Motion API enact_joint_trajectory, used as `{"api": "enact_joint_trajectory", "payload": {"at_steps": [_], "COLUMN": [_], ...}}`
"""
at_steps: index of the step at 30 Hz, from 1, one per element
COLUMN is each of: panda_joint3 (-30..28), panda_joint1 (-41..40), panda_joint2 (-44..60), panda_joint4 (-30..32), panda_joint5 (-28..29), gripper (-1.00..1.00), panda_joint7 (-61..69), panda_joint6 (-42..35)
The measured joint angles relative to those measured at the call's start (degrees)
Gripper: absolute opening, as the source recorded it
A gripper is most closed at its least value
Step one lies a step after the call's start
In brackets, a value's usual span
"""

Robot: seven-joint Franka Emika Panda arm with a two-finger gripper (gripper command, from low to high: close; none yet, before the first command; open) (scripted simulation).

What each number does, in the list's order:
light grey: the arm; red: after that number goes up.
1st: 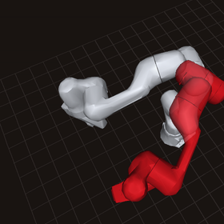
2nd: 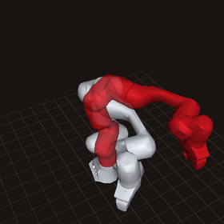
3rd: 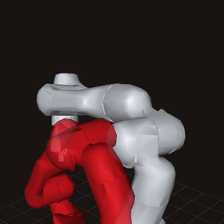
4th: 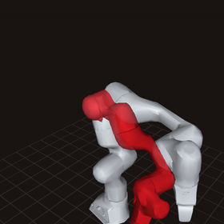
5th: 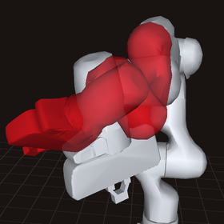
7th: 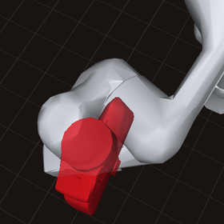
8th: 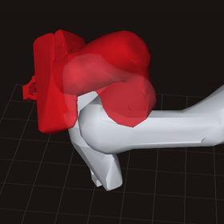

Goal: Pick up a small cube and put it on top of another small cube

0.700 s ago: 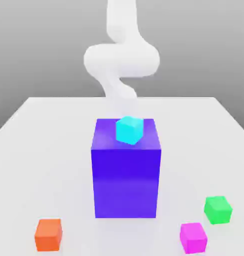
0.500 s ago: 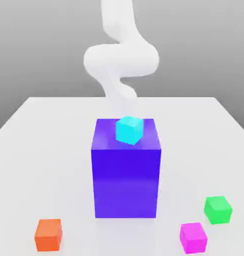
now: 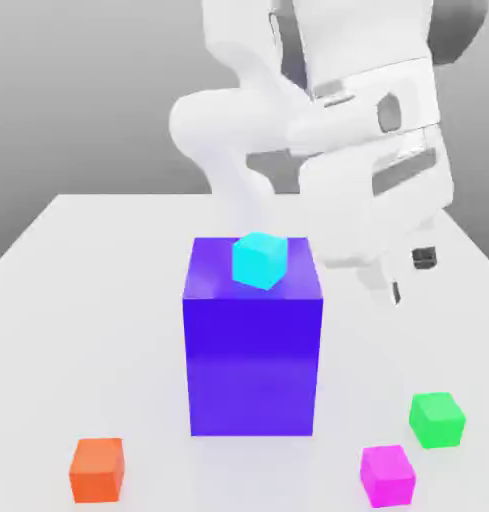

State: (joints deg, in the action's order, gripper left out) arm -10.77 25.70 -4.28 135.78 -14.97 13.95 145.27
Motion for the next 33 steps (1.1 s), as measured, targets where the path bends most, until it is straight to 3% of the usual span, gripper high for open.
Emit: {"api": "enact_joint_trajectory", "payload": {"at_steps": [7, 13, 17, 18, 25, 29, 33], "panda_joint3": [1.95, 2.55, 4.31, 4.92, 4.99, 3.16, 5.8], "panda_joint1": [1.92, 3.28, 2.16, 1.65, 1.61, 2.98, 5.41], "panda_joint2": [11.32, 20.07, 28.11, 29.96, 30.24, 22.99, 16.42], "panda_joint4": [1.46, 2.79, 1.45, 1.08, 1.03, 2.58, 5.77], "panda_joint5": [1.2, 7.98, 7.19, 6.74, 6.72, 8.9, 10.71], "gripper": [0.0, 0.0, 0.0, -1.0, -1.0, -1.0, -1.0], "panda_joint7": [13.68, 20.88, 23.12, 23.49, 23.56, 21.93, 24.84], "panda_joint6": [4.76, 9.53, 15.64, 17.06, 17.16, 11.49, 7.59]}}
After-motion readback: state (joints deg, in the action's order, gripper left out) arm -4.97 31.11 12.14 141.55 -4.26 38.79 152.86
